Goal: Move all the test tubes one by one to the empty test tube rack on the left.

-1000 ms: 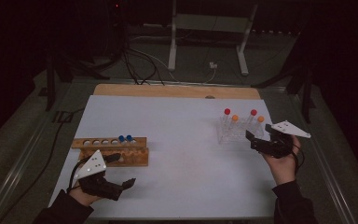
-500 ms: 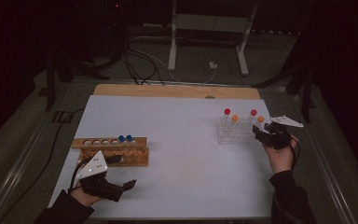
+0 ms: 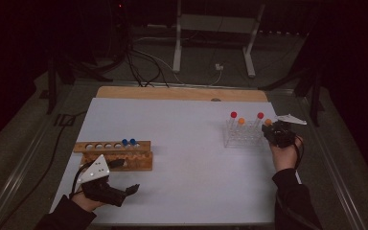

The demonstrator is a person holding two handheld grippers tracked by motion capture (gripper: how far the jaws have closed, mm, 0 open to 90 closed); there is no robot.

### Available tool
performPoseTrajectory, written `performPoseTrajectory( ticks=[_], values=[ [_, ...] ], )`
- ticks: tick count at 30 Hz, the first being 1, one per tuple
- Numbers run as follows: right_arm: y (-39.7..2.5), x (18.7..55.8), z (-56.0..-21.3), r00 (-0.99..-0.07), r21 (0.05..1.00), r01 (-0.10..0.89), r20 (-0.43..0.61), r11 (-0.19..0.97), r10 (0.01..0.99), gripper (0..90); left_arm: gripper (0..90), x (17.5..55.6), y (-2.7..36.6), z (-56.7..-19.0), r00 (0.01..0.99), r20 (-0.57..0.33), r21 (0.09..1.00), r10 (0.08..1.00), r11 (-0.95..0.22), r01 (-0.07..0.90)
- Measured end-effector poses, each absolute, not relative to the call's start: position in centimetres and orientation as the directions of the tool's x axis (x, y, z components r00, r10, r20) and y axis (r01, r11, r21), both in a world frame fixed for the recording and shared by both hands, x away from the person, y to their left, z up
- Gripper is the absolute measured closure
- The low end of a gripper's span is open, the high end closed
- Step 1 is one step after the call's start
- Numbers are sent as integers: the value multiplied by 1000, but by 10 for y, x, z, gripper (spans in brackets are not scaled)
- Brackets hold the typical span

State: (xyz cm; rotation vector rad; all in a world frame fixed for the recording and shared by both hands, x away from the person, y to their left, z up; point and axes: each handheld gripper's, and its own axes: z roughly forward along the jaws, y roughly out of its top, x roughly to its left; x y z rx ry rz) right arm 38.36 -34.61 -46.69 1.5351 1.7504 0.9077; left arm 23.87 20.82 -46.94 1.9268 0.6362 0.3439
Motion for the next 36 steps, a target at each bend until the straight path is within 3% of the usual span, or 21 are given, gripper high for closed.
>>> performPoseTrajectory(
  ticks=[18,36],
  values=[
    [-339,344,-409,-175,880,455,-66,140,982,746,19,238,204,-463,830,-50,903,555,-331,275],
    [-279,298,-424,-425,849,457,-54,265,904,747,21,238,193,-461,850,-62,894,523,-350,280]
  ],
)
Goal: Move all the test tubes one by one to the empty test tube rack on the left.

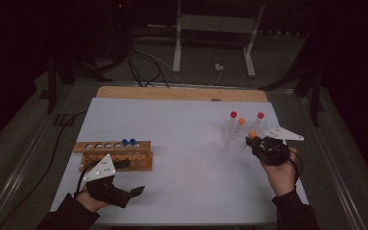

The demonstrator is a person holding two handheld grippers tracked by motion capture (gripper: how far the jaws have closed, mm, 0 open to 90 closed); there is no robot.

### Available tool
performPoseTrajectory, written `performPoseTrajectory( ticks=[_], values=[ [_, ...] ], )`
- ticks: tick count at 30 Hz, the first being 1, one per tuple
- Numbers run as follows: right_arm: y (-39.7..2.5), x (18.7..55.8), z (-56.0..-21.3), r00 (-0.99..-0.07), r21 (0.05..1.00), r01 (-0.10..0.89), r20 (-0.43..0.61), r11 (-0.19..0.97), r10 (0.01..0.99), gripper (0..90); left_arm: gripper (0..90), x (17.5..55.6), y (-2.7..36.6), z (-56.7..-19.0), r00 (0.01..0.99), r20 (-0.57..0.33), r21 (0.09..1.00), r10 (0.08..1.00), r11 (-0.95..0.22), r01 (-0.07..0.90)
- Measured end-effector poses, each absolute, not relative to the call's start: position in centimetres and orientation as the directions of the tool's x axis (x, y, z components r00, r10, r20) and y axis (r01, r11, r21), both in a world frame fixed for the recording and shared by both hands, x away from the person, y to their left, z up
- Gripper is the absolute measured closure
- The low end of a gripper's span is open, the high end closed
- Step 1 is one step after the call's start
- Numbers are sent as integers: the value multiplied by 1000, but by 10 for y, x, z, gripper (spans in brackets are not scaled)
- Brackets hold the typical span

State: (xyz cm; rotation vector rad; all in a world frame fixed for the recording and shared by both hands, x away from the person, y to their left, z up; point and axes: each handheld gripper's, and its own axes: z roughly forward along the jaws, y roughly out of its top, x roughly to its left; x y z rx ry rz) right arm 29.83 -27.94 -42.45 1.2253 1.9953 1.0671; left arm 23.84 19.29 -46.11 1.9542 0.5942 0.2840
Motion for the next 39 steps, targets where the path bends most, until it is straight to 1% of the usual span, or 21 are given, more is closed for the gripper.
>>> performPoseTrajectory(
  ticks=[9,17,29,34,39],
  values=[
    [-240,283,-433,-553,829,441,-51,344,832,746,23,241,179,-457,868,-68,887,492,-368,278],
    [-207,272,-434,-649,822,401,-56,404,759,746,23,247,162,-448,892,-65,884,448,-390,260],
    [-170,259,-433,-743,817,344,-65,463,666,746,40,259,131,-425,923,-31,896,383,-398,195],
    [-158,254,-433,-771,816,325,-64,478,634,746,83,265,118,-419,934,-29,906,357,-386,175],
    [-150,251,-434,-790,814,316,-59,488,610,747,165,271,103,-416,940,-16,908,341,-389,156]
  ],
)
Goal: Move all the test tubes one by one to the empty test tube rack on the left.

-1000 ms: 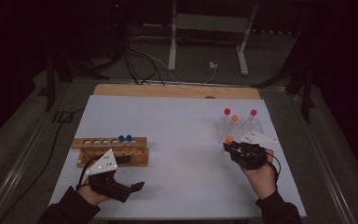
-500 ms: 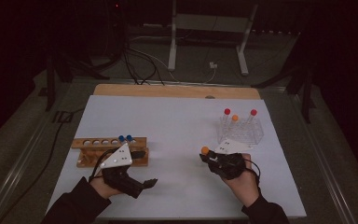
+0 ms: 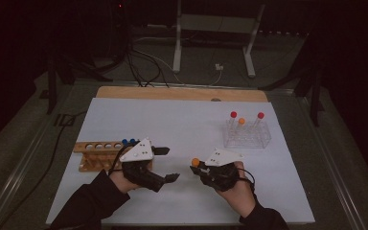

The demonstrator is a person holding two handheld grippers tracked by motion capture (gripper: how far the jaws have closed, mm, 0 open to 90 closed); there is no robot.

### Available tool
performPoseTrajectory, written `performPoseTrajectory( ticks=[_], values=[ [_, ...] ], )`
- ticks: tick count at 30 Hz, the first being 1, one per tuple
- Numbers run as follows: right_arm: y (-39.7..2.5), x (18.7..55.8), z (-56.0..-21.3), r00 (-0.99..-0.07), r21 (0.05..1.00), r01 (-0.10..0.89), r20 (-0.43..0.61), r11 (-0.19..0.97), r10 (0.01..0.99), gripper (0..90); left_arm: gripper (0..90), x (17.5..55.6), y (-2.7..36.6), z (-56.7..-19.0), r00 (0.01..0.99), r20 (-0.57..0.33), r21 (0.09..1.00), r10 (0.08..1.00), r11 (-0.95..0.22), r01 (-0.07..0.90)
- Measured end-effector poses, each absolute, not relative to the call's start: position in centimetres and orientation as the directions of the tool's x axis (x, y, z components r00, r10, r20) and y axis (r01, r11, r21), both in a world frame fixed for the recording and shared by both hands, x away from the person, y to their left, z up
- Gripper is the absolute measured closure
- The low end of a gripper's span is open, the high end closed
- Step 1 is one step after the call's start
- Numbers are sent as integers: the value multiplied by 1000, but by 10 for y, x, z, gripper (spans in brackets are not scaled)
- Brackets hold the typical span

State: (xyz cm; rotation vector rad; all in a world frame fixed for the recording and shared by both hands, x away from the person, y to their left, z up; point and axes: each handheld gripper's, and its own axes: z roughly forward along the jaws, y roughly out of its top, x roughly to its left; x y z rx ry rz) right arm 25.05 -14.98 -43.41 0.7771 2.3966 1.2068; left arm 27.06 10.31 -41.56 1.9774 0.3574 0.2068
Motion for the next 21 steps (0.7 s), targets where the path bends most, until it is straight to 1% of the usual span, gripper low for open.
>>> performPoseTrajectory(
  ticks=[1,3,8,12,16,21],
  values=[
    [-149,250,-434,-793,813,313,-61,492,606,746,173,272,100,-415,942,-15,908,337,-390,154],
    [-146,249,-435,-798,812,313,-57,493,601,747,223,274,95,-414,943,-9,909,332,-391,146],
    [-142,248,-436,-806,810,310,-54,498,590,746,360,277,82,-413,950,-1,909,312,-395,131],
    [-141,248,-436,-809,811,307,-53,498,585,746,487,277,73,-414,957,2,910,290,-398,118],
    [-143,248,-435,-807,812,313,-46,492,589,746,572,278,66,-414,960,16,906,279,-410,104],
    [-144,248,-435,-806,814,311,-47,490,590,746,652,280,62,-416,962,20,901,272,-422,100]
  ],
)
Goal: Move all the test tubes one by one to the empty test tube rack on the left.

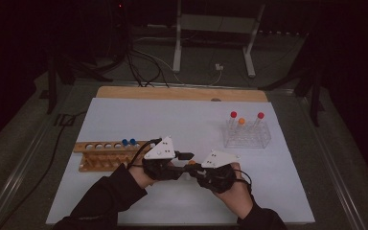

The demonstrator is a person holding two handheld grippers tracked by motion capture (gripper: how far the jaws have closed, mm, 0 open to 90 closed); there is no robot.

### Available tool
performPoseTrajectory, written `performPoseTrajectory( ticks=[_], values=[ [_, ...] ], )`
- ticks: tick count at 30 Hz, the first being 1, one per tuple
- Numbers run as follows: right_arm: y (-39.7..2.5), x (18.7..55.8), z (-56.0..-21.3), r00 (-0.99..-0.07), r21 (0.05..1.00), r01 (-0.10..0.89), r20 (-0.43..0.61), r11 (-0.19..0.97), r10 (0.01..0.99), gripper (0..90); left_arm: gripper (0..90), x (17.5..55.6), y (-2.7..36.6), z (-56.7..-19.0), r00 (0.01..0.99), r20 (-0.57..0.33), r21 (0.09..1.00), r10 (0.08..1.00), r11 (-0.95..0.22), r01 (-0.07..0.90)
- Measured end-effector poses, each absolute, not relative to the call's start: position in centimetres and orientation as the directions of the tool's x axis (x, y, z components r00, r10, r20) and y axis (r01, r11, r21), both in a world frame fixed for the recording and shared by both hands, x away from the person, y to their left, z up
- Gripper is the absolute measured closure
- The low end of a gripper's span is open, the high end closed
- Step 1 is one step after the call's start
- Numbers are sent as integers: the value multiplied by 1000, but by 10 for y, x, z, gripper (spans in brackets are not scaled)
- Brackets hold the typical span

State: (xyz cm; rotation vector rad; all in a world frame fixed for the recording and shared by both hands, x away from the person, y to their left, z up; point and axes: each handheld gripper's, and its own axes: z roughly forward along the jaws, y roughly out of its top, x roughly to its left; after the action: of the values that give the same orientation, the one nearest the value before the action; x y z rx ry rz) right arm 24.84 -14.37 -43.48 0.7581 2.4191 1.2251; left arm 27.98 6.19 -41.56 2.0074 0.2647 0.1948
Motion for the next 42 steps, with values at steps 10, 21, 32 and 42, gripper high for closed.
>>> performPoseTrajectory(
  ticks=[10,21,32,42],
  values=[
    [-144,249,-436,-804,809,318,-46,494,593,746,712,281,58,-418,962,40,887,271,-453,91],
    [-148,250,-434,-806,836,315,-15,450,592,505,718,283,64,-412,949,60,897,311,-434,86],
    [-165,253,-422,-759,881,310,2,358,652,140,718,284,100,-383,913,104,912,396,-404,71],
    [-174,255,-419,-766,894,313,38,320,642,0,718,282,140,-367,866,118,919,485,-383,89]
  ],
)
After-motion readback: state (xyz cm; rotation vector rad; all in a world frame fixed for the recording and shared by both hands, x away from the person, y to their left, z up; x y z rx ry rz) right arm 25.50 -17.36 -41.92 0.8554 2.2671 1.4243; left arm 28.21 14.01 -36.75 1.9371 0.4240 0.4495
